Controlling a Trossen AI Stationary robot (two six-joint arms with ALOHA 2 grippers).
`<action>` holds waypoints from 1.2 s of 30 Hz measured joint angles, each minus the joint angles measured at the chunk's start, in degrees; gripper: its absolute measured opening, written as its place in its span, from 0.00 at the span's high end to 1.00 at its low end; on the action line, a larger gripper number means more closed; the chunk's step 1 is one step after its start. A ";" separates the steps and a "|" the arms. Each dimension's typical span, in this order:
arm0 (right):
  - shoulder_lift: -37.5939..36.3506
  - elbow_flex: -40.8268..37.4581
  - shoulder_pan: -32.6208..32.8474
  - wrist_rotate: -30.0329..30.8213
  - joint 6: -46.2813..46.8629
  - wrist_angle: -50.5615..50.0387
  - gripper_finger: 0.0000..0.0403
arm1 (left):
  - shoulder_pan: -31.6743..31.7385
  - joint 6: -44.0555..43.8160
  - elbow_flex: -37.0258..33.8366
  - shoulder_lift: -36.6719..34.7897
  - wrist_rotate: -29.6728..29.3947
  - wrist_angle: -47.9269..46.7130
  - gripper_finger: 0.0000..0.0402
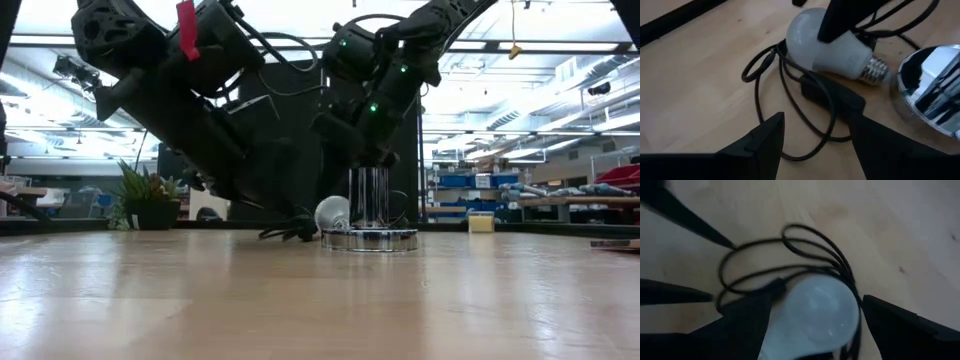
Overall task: Screw lightbulb
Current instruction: Insert the white lightbulb into the silver lamp
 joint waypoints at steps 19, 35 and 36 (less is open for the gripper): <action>4.81 0.05 -1.53 -0.68 -4.01 4.85 0.24 | -10.02 -1.92 0.02 -4.26 -2.68 -2.79 0.44; 6.80 0.10 -0.88 -8.26 -14.27 5.27 0.19 | -10.57 -3.35 0.00 -4.26 -2.27 -1.53 0.44; 7.10 0.19 -0.80 -8.29 -15.46 5.36 0.19 | -10.57 -3.33 0.00 -4.26 -2.24 -1.54 0.44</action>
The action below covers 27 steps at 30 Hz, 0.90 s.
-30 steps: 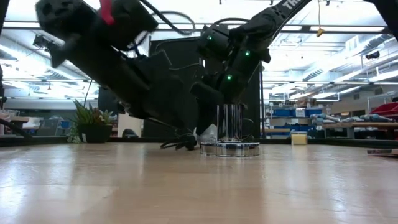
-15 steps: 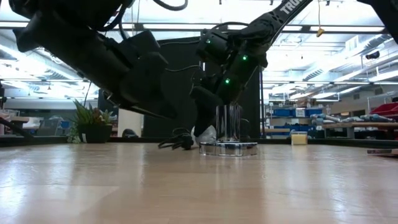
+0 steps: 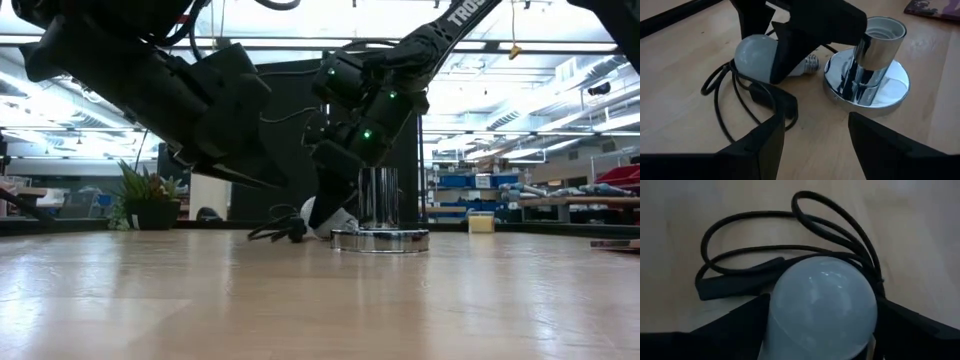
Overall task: Screw lightbulb
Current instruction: Insert the white lightbulb into the silver lamp
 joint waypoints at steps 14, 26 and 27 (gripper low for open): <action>-4.02 -0.61 -0.28 3.61 -6.07 -1.20 0.26 | 0.00 0.17 0.04 0.00 -0.08 -0.14 0.44; -15.29 -0.42 -0.28 -3.90 -5.82 -4.73 0.26 | 2.33 4.05 0.04 0.00 -6.03 5.12 0.44; -16.42 -0.42 -0.28 -4.68 -4.94 -5.01 0.26 | 2.66 5.02 0.04 0.00 -6.07 6.69 0.44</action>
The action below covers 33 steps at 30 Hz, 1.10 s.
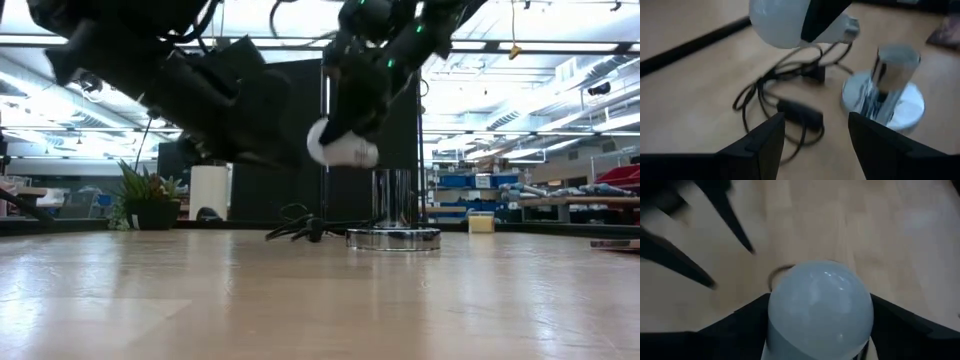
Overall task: Screw lightbulb
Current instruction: Insert the white lightbulb into the silver lamp
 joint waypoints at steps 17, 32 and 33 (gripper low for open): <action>-17.59 -9.72 11.04 3.89 1.04 16.06 0.27 | 5.39 22.43 0.07 0.33 17.31 28.24 0.44; -18.42 -30.66 15.45 30.99 -3.22 58.49 0.26 | 6.51 31.29 3.38 1.37 9.13 33.24 0.44; -17.67 -30.35 15.45 31.82 -3.80 59.10 0.26 | 6.88 32.08 4.38 1.91 8.83 32.79 0.44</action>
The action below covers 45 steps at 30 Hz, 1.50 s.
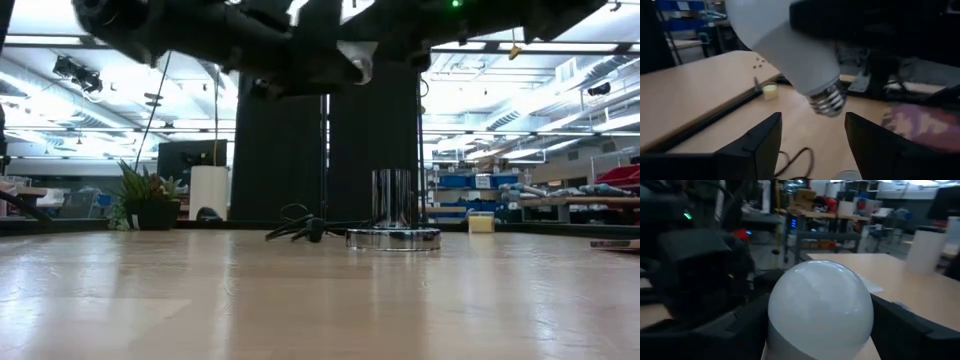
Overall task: Screw lightbulb
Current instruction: Insert the white lightbulb into the silver lamp
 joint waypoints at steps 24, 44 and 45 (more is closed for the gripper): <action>1.79 1.13 3.74 5.01 -6.52 2.17 0.26 | 0.73 2.11 3.73 0.36 -2.69 -2.38 0.44; -1.12 1.76 5.22 6.10 -1.67 -10.76 0.25 | -0.84 11.80 3.71 0.34 -5.13 -4.34 0.60; -1.12 1.76 5.44 6.12 -1.81 -10.80 0.25 | -0.84 11.83 3.71 0.34 -5.22 -4.34 0.61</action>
